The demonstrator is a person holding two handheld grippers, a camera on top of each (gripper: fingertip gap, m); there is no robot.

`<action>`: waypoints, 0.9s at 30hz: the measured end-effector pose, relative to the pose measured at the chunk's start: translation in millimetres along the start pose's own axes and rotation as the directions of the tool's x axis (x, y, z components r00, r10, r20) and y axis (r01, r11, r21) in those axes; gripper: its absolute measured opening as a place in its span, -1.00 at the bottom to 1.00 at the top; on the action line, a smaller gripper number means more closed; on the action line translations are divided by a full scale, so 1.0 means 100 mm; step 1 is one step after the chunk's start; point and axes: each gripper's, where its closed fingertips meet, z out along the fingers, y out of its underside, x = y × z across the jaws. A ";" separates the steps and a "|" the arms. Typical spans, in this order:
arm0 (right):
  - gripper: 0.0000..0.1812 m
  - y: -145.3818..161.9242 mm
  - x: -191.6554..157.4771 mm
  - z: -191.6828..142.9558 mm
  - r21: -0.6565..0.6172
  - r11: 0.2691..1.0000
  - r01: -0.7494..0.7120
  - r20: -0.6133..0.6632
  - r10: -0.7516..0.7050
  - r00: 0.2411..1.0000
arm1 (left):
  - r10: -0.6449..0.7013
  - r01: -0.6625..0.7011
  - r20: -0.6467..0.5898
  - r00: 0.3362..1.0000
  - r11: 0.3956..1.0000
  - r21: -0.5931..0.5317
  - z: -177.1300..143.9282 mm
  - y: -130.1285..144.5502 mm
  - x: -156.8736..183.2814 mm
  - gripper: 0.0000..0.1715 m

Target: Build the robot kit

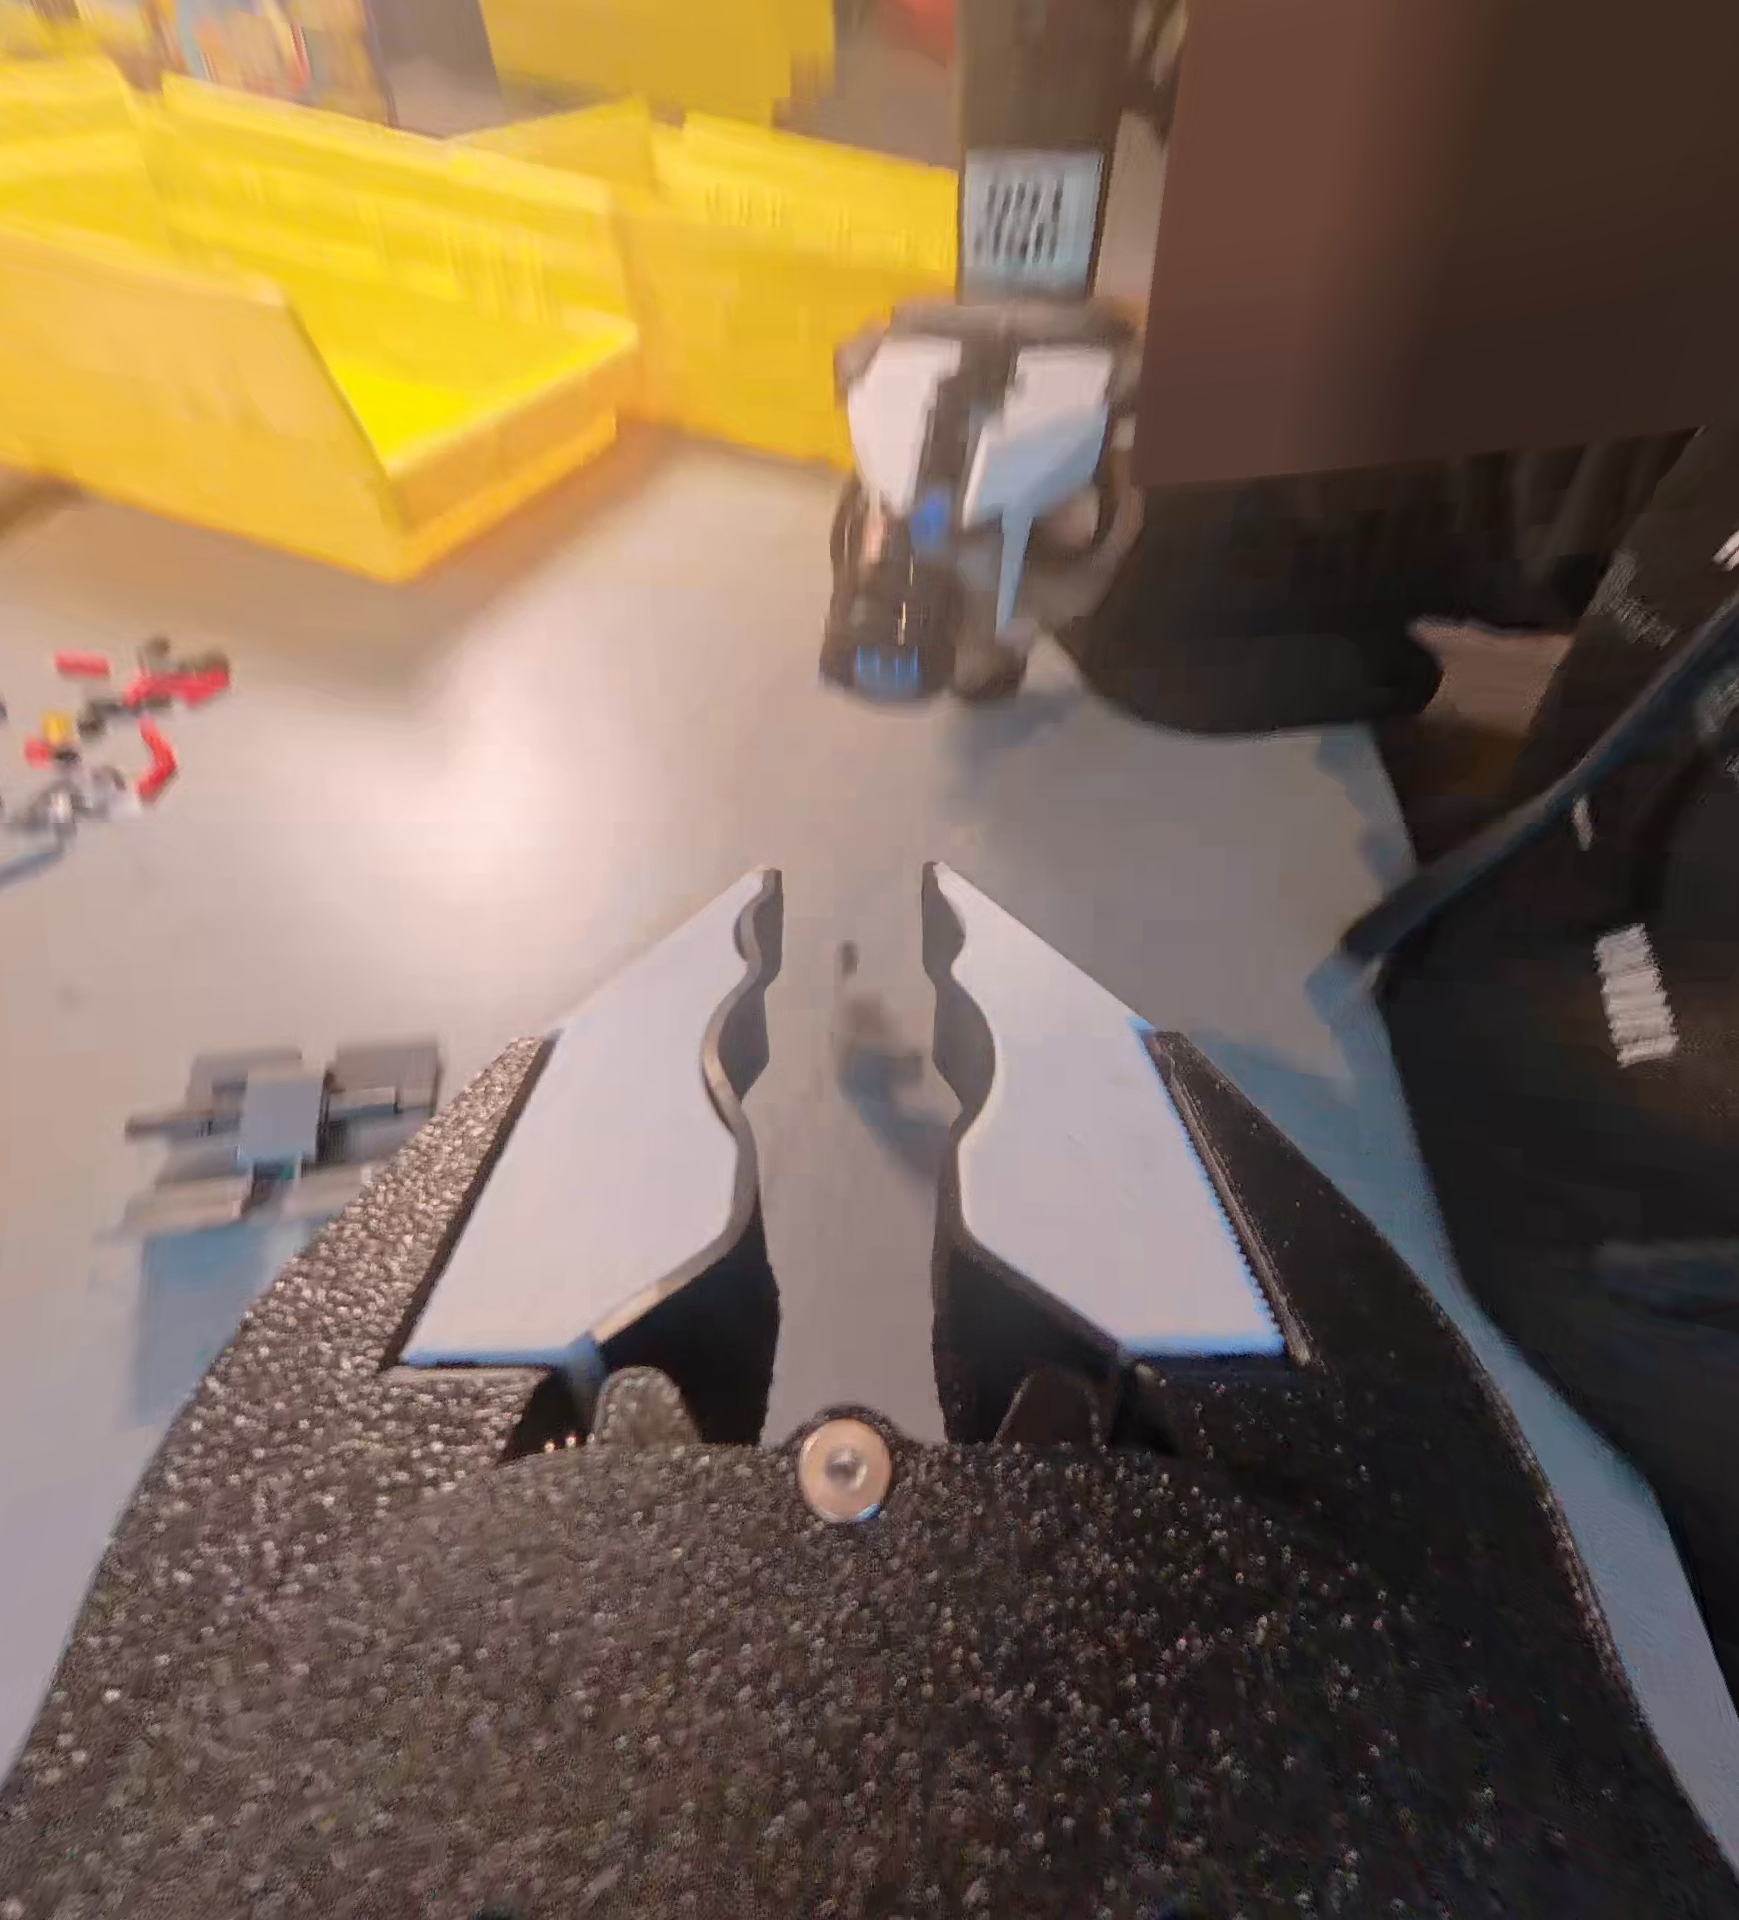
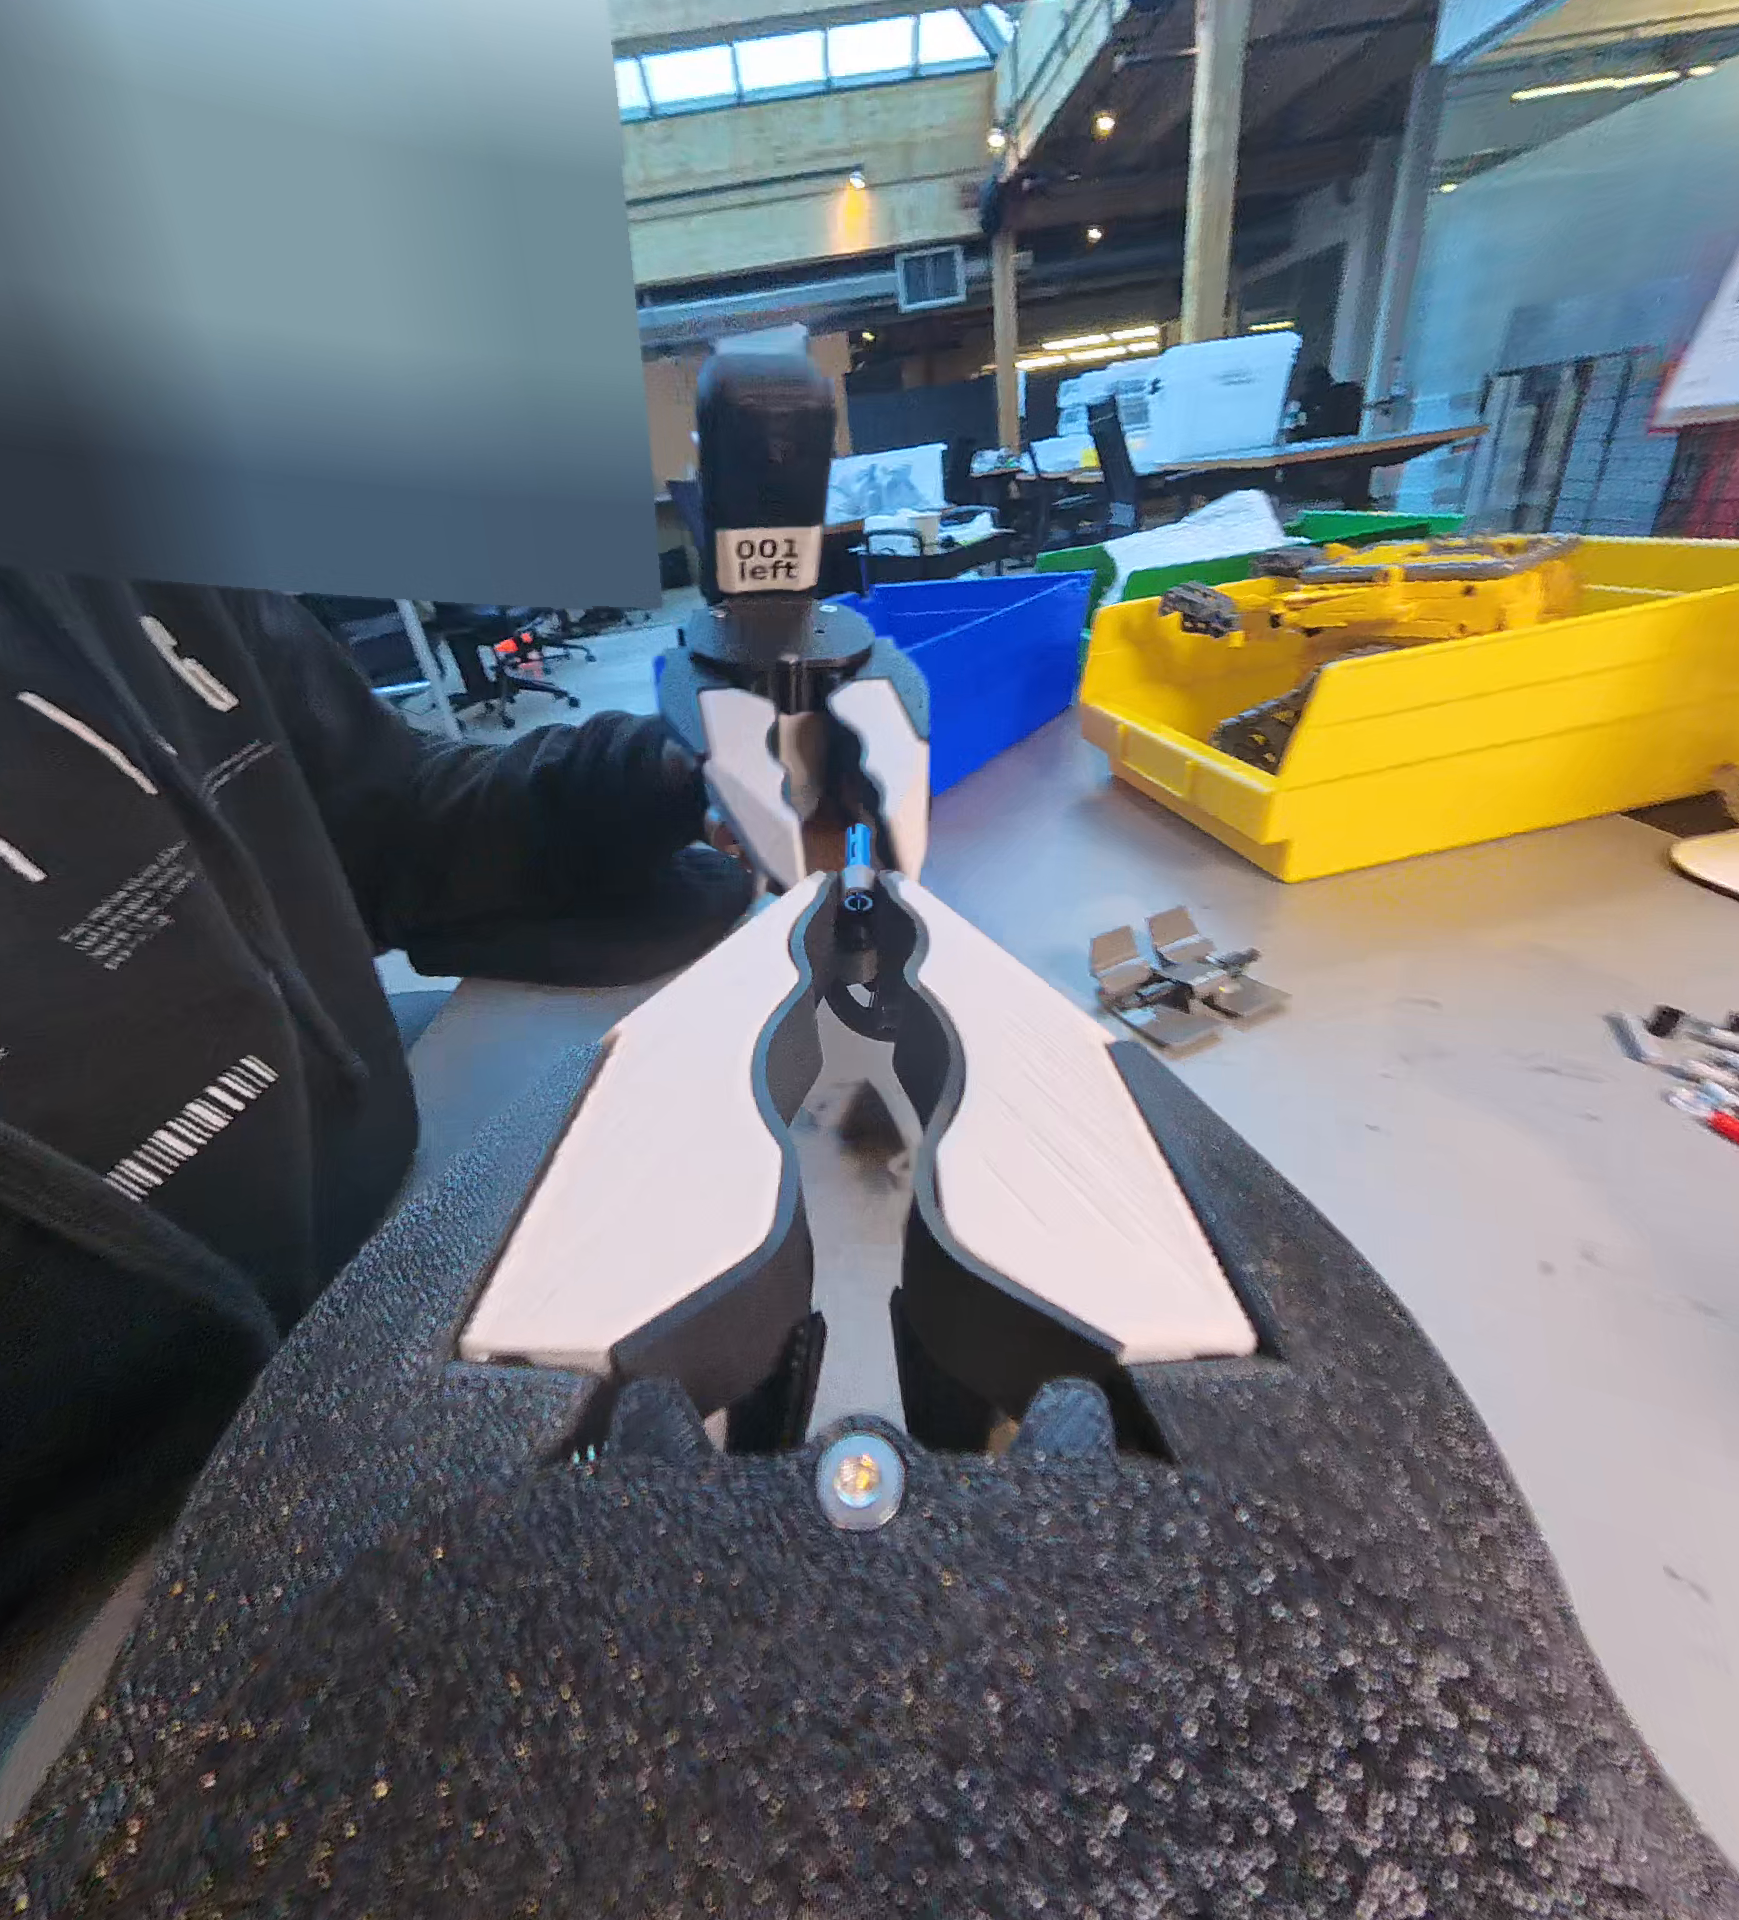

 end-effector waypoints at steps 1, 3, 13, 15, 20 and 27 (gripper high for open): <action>-0.94 0.02 0.06 -0.03 -0.017 1.000 0.009 -0.027 -0.009 1.000 | -0.018 0.017 -0.017 1.000 0.998 -0.061 0.00 0.14 0.00 -0.70; -0.94 0.08 0.12 -0.07 -0.052 0.998 0.029 -0.053 -0.032 0.998 | -0.063 0.061 -0.009 0.998 0.984 -0.170 0.05 0.37 -0.04 -0.71; -0.93 0.27 0.12 -0.02 -0.165 0.983 0.077 -0.056 -0.087 0.995 | -0.028 0.031 0.017 0.999 0.976 -0.215 0.22 0.43 -0.05 -0.82; -0.93 0.28 0.13 -0.02 -0.177 0.980 0.087 -0.061 -0.099 0.993 | -0.063 0.063 0.008 0.998 0.972 -0.226 0.29 0.40 -0.02 -0.78; -0.93 0.31 0.14 -0.03 -0.203 0.973 0.106 -0.069 -0.122 0.990 | -0.029 0.045 0.051 0.998 0.939 -0.342 0.45 0.46 -0.03 -0.73; -0.93 0.33 0.11 -0.04 -0.218 0.969 0.120 -0.052 -0.134 0.990 | 0.122 -0.080 0.077 0.990 0.909 -0.408 0.54 0.58 -0.07 -1.00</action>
